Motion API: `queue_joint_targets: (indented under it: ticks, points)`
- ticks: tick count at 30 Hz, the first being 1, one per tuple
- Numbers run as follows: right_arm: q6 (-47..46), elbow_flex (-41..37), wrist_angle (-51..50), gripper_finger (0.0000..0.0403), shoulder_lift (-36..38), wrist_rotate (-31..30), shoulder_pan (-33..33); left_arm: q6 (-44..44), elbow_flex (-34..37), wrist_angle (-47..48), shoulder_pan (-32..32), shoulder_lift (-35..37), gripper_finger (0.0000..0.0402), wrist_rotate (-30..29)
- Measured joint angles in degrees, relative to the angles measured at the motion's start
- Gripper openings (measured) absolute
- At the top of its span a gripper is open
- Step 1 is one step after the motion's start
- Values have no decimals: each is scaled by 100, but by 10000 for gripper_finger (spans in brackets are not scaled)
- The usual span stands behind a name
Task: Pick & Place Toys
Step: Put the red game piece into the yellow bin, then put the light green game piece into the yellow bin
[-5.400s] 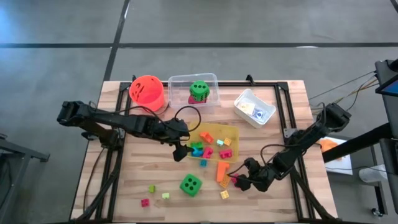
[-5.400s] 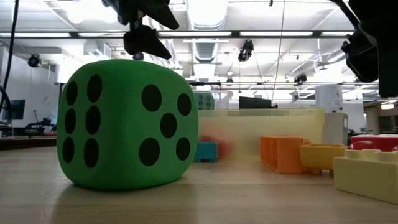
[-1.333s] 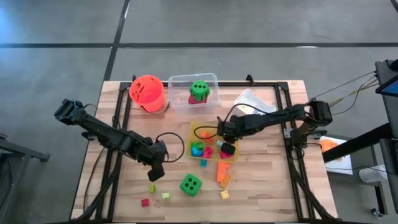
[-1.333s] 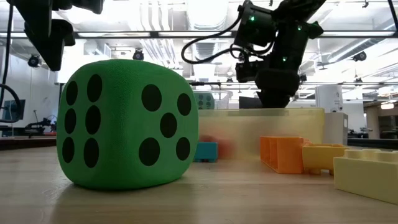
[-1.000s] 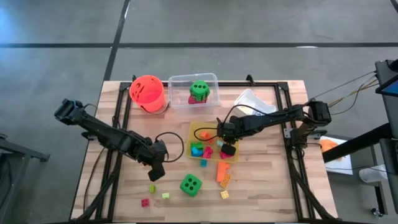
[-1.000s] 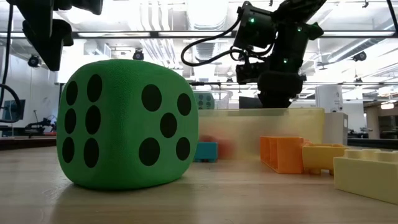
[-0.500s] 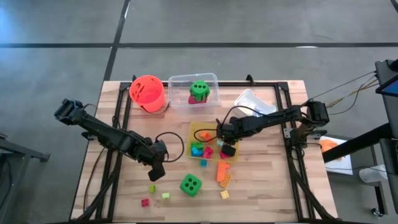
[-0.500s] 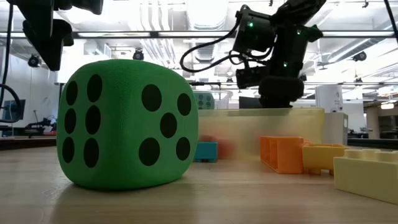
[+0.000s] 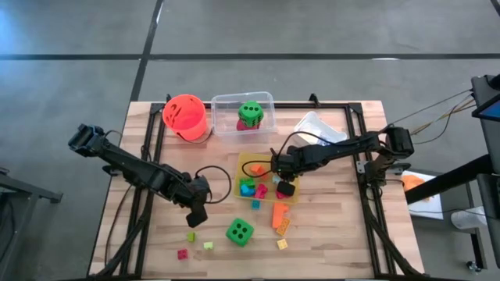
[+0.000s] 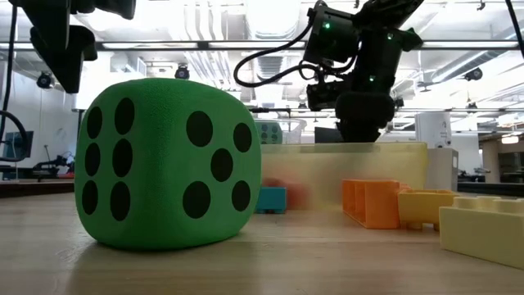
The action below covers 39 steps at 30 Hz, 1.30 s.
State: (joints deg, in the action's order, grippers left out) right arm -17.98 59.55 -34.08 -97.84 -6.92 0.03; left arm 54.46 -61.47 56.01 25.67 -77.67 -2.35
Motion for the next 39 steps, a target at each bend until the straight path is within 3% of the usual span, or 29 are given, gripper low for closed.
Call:
queue_joint_targets:
  ticks: [8,19,26,29,34,39]
  points:
    - [-38,0,3,20,0,401,-6,-17,0,2,0,0,361,0]
    - [-401,33,-9,186,0,273,-4,71,0,4,13,-1,361,1]
    - [-478,143,-193,234,7,238,-3,283,0,6,150,-1,361,49]
    - [-571,266,-413,238,7,234,-4,820,0,15,194,-8,361,71]
    - [-998,553,-882,239,11,43,18,2477,0,12,261,-71,361,358]
    - [-1210,842,-1078,239,66,-102,59,3311,0,209,540,-287,361,417]
